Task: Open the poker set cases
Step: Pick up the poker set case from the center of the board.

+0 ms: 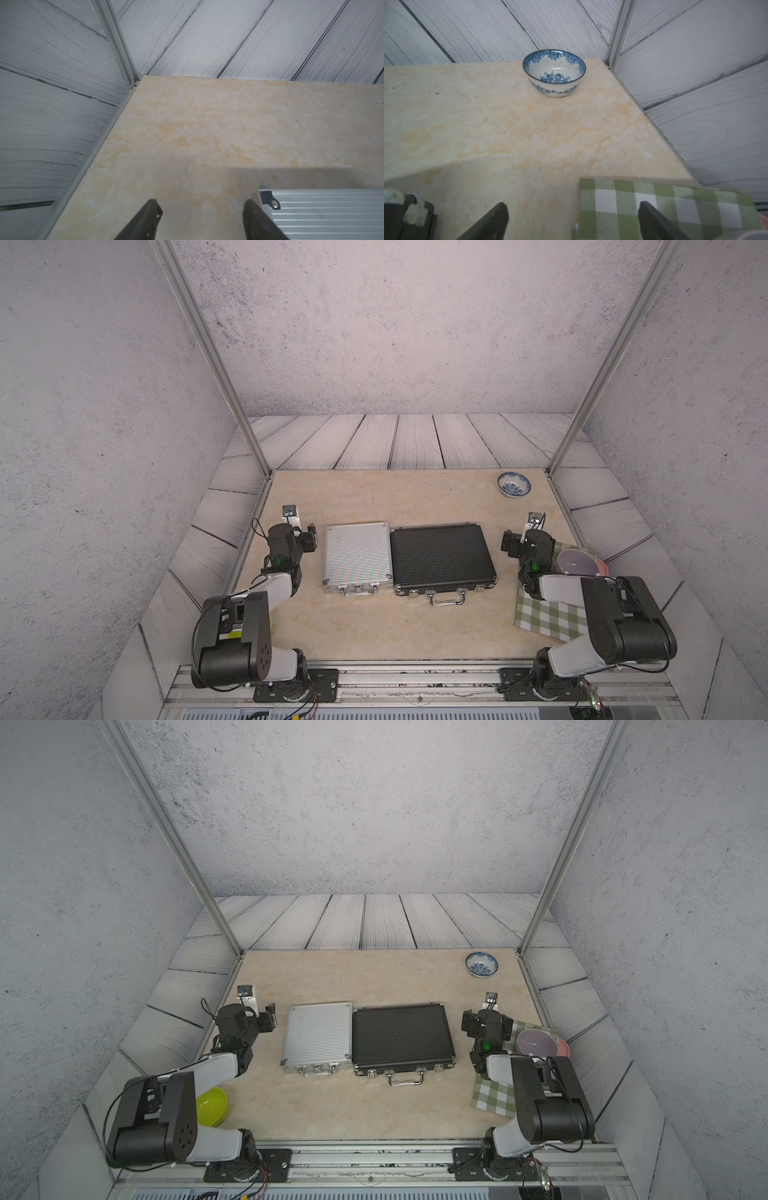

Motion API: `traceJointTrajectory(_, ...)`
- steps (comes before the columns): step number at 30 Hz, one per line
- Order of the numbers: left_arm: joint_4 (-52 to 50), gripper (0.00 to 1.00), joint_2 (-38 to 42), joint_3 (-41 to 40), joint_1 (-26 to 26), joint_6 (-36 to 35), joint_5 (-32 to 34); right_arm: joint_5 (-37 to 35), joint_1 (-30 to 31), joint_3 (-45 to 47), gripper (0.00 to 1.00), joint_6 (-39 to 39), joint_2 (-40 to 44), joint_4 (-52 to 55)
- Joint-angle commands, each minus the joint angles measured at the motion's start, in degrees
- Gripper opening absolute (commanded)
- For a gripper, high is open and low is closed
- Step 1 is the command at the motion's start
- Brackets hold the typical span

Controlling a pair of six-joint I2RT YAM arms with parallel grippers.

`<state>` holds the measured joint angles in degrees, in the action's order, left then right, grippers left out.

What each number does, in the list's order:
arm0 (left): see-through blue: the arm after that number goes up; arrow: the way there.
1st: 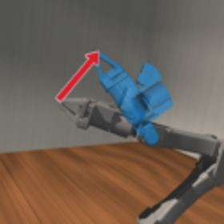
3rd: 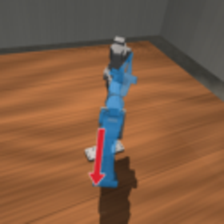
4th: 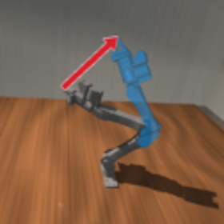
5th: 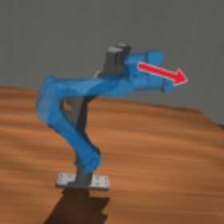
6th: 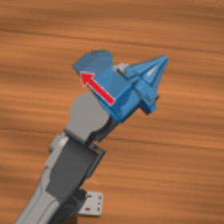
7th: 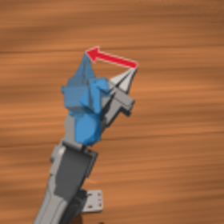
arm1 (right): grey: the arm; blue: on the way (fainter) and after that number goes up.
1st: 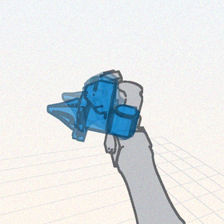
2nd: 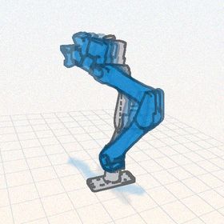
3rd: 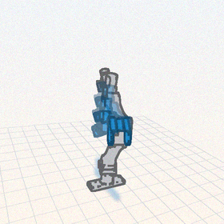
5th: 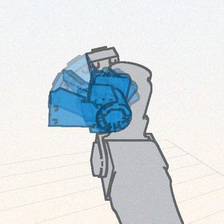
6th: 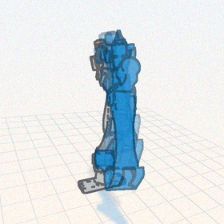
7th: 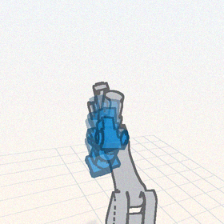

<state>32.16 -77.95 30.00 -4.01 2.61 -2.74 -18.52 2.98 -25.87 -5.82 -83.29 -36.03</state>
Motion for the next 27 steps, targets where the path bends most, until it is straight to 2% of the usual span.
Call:
traceJointTrajectory(1,-6.6,0.68,5.0,2.7,0.5,2.7,4.2,-2.7,0.2,-5.6,0.95,-2.0,8.5,13.1)
traceJointTrajectory(5,-16.0,0.65,11.9,8.1,0.7,7.8,5.4,1.7,0.2,-11.3,0.89,-7.3,15.2,27.2)
traceJointTrajectory(7,-20.5,0.58,14.7,10.8,1.7,10.9,5.2,6.5,0.2,-13.7,0.87,-11.8,16.8,33.8)
traceJointTrajectory(9,-24.1,0.54,17.1,13.3,2.8,14.2,1.6,12.9,0.3,-16.7,0.84,-14.8,17.7,41.0)
traceJointTrajectory(12,-32.4,0.50,19.8,17.7,7.6,17.2,-1.7,21.1,0.3,-19.3,0.81,-20.1,19.0,51.2)
traceJointTrajectory(15,-40.2,0.48,19.6,21.4,17.1,15.6,-6.0,30.4,0.4,-18.7,0.77,-24.6,22.1,58.4)
traceJointTrajectory(18,-48.1,0.48,16.3,24.7,28.7,10.2,-9.6,36.6,0.7,-15.6,0.73,-27.5,27.7,64.0)
traceJointTrajectory(22,-53.7,0.50,11.7,26.4,46.0,-3.3,-5.6,39.4,2.7,-12.3,0.67,-31.4,37.2,70.6)
traceJointTrajectory(27,-52.5,0.50,9.7,22.2,58.7,-25.3,-10.8,40.7,6.2,-7.1,0.57,-37.6,44.7,73.9)
